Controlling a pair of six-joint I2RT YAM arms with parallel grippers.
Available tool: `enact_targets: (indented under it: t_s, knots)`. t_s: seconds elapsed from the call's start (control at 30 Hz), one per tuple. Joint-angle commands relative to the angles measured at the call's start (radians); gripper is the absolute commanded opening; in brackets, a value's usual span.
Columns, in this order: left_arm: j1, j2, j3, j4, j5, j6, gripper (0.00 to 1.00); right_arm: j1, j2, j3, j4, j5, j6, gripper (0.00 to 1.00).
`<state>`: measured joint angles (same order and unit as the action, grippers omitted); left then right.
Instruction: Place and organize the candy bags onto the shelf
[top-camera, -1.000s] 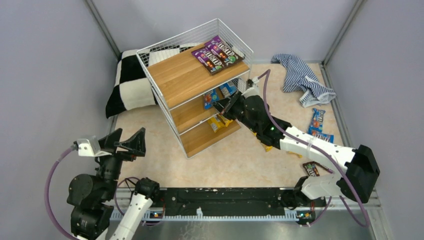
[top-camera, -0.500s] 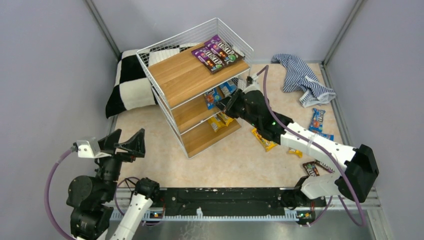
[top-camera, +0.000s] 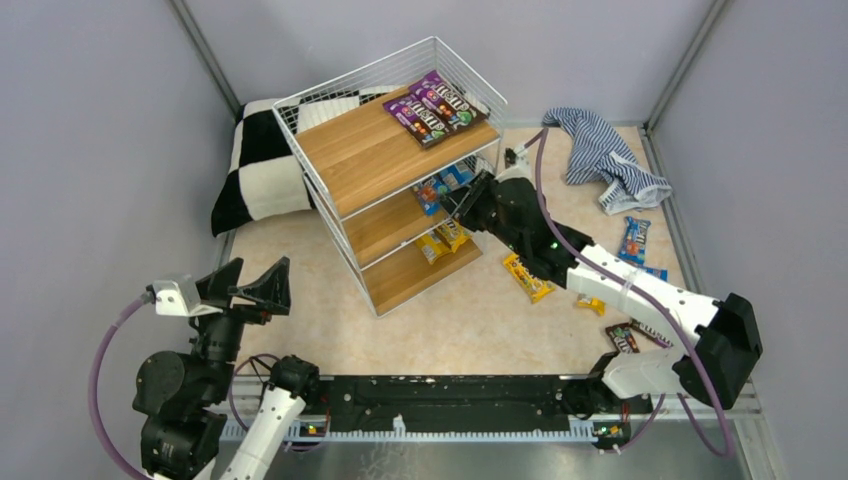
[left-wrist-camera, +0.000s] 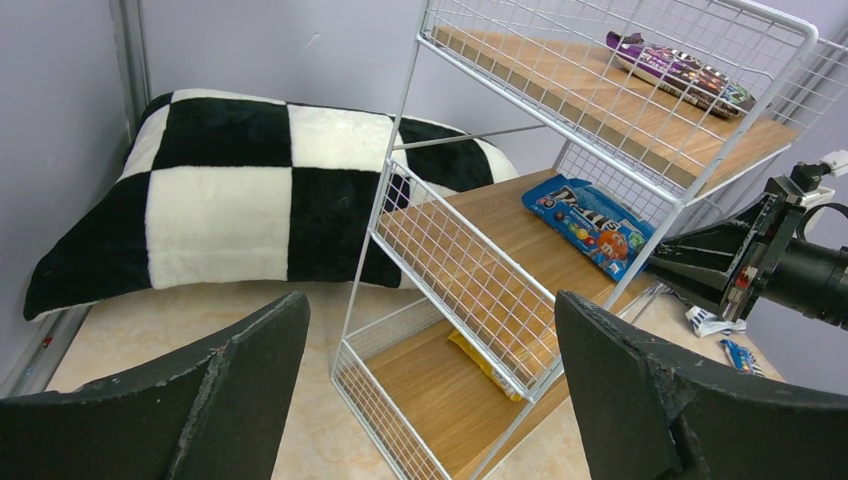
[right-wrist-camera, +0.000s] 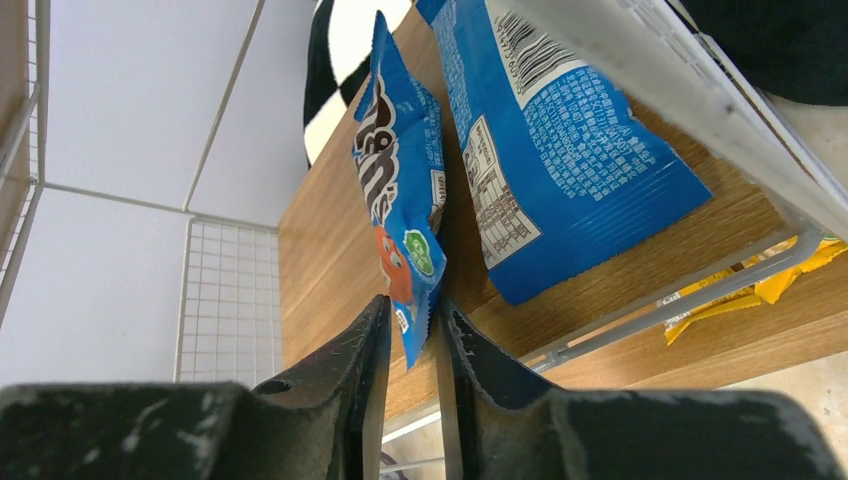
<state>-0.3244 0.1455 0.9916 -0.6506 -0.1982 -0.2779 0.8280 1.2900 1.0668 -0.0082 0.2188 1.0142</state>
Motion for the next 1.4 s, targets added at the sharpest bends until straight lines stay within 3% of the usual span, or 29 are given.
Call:
enact_targets:
  t_s: [0.0,0.23,0.4,0.5,0.57,0.63,0.7,0.93,1.03,1.2,1.37]
  knots:
    - [-0.004,0.008,0.006,0.033,0.015,-0.002,0.98,-0.009,-0.038,-0.006,0.031,0.021,-0.027,0.26]
    - [-0.004,0.008,0.004,0.025,0.002,0.006,0.98,0.0,-0.168,-0.023,-0.097,-0.063,-0.153,0.59]
    - [-0.004,0.012,-0.018,0.034,0.001,0.008,0.98,0.0,-0.379,-0.106,-0.29,-0.107,-0.378,0.7]
    - [-0.004,0.01,-0.037,0.056,-0.005,0.009,0.98,-0.001,-0.481,-0.157,-0.527,0.019,-0.472,0.74]
    - [-0.004,0.009,-0.052,0.074,-0.01,0.014,0.98,-0.006,-0.52,-0.202,-0.651,0.164,-0.448,0.77]
    - [-0.004,0.011,-0.068,0.091,-0.012,0.021,0.98,-0.02,-0.541,-0.266,-0.712,0.249,-0.386,0.86]
    - [-0.004,0.017,-0.074,0.1,-0.009,0.022,0.98,-0.091,-0.555,-0.34,-0.698,0.239,-0.321,0.93]
    - [-0.004,0.028,-0.041,0.038,0.019,-0.017,0.98,-0.591,-0.551,-0.573,-0.4,-0.377,-0.249,0.87]
    - [-0.004,0.007,-0.041,0.017,0.0,-0.026,0.98,-0.759,-0.507,-0.679,-0.268,-0.605,-0.193,0.78]
    - [-0.004,0.002,-0.038,0.025,-0.01,-0.019,0.98,-0.808,-0.469,-0.781,-0.133,-0.673,-0.145,0.73]
    - [-0.004,0.023,-0.037,0.041,0.004,-0.017,0.98,-0.808,-0.463,-0.843,-0.093,-0.613,-0.135,0.69]
